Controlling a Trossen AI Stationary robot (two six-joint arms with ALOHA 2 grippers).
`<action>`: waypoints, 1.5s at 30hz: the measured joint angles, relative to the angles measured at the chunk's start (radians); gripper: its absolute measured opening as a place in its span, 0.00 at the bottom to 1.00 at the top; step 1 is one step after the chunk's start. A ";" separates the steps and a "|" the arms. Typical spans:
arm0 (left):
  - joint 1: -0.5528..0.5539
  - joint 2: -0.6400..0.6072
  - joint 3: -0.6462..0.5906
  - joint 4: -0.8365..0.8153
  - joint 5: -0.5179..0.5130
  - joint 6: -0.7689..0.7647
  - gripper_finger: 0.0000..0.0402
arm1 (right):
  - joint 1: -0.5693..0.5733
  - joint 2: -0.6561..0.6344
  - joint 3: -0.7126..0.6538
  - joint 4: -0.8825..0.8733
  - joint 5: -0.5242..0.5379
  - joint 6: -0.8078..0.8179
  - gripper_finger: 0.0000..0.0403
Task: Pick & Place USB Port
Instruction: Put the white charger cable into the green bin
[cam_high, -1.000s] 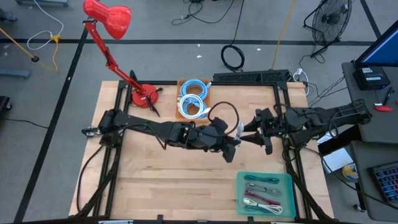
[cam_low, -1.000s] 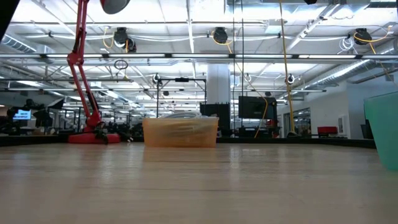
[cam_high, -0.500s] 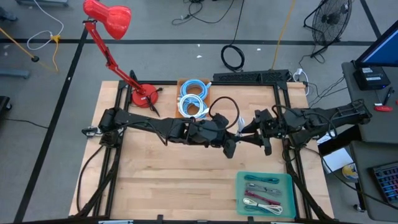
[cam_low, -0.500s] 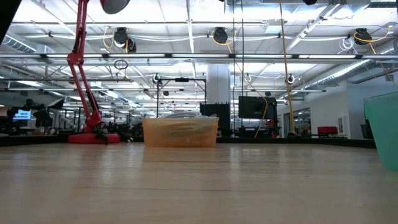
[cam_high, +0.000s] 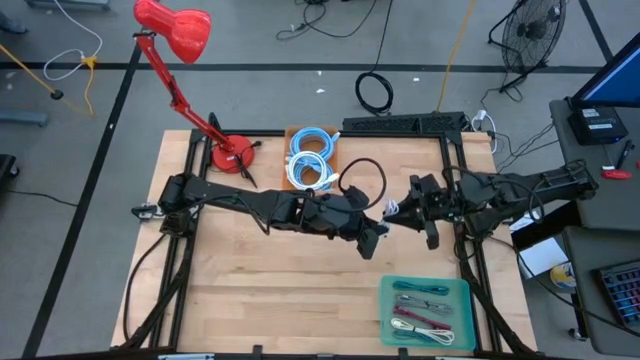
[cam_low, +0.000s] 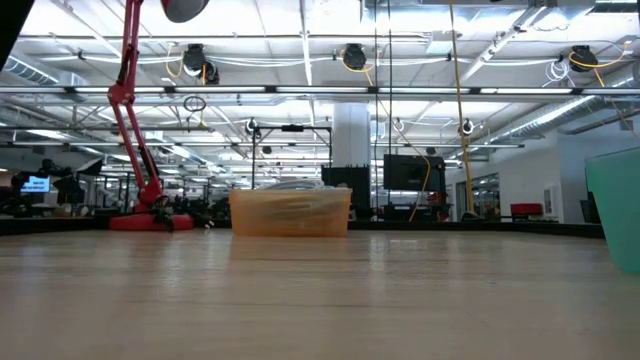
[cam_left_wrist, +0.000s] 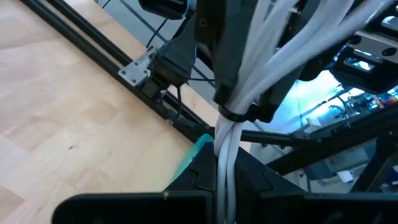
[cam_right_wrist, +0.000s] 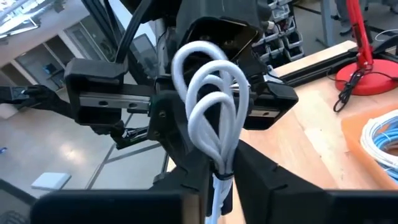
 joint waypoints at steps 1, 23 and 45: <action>0.000 0.000 0.000 0.000 0.001 0.001 0.04 | 0.000 0.000 0.000 0.000 0.000 0.000 0.12; 0.024 -0.051 -0.003 -0.724 0.244 0.047 0.45 | 0.016 0.011 0.010 -0.450 -0.273 0.103 0.03; 0.061 -0.053 -0.098 -0.912 0.138 0.305 0.46 | 0.521 0.520 0.010 -0.584 -0.200 0.527 0.03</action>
